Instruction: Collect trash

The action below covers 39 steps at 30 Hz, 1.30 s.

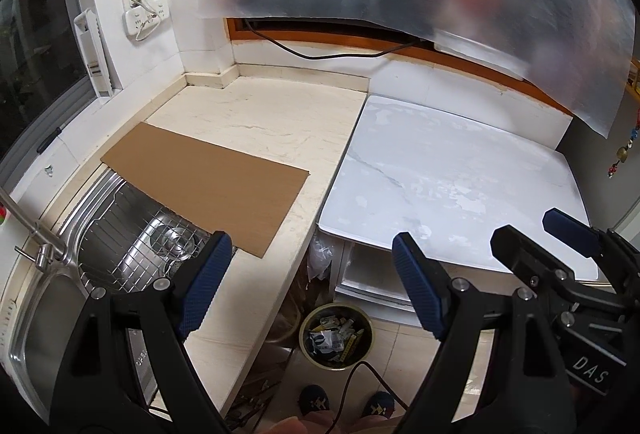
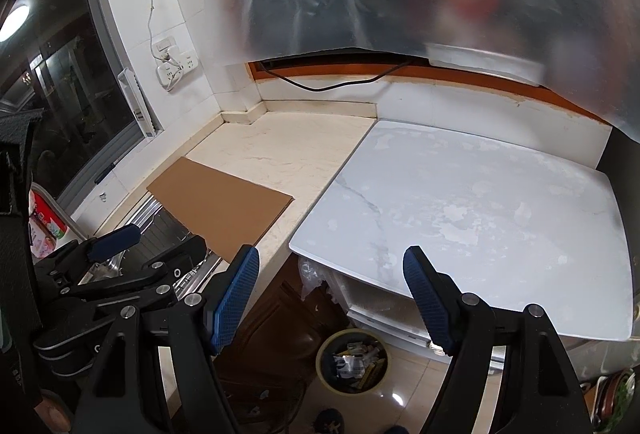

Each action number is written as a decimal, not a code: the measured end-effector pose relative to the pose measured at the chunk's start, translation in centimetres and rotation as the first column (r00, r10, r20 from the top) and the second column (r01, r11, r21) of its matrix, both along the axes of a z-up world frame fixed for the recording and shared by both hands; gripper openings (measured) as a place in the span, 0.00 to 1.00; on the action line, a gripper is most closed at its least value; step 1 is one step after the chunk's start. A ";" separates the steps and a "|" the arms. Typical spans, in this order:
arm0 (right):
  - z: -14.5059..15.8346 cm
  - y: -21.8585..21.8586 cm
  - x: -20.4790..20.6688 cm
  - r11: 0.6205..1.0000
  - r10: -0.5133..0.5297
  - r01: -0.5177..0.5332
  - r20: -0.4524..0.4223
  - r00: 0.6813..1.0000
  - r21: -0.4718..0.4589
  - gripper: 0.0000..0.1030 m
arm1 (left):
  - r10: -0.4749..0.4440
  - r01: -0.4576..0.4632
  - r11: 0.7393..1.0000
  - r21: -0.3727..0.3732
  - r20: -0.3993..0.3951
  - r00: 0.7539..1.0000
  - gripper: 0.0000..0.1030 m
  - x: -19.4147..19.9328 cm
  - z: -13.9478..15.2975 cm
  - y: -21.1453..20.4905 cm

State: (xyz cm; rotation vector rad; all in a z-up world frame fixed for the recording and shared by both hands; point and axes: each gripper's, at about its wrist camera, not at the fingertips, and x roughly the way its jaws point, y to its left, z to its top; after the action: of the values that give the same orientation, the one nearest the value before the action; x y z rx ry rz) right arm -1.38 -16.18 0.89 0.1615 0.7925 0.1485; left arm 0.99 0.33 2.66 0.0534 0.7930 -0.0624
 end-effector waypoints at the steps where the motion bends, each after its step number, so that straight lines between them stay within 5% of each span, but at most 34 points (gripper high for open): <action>1: 0.0 0.0 0.0 1.000 0.002 -0.002 0.000 1.000 0.002 0.73 | 0.002 -0.002 1.000 0.001 0.002 1.000 0.77 0.0 0.0 0.1; 39: -0.5 0.8 0.1 1.000 0.000 0.000 -0.008 1.000 0.008 0.73 | -0.005 0.005 1.000 -0.002 -0.014 1.000 0.77 0.2 -0.6 0.6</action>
State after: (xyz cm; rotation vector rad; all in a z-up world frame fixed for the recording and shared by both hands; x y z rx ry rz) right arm -1.25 -15.43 0.36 0.1696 0.7998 0.1515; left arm 1.24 0.97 2.10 0.0535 0.8068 -0.0682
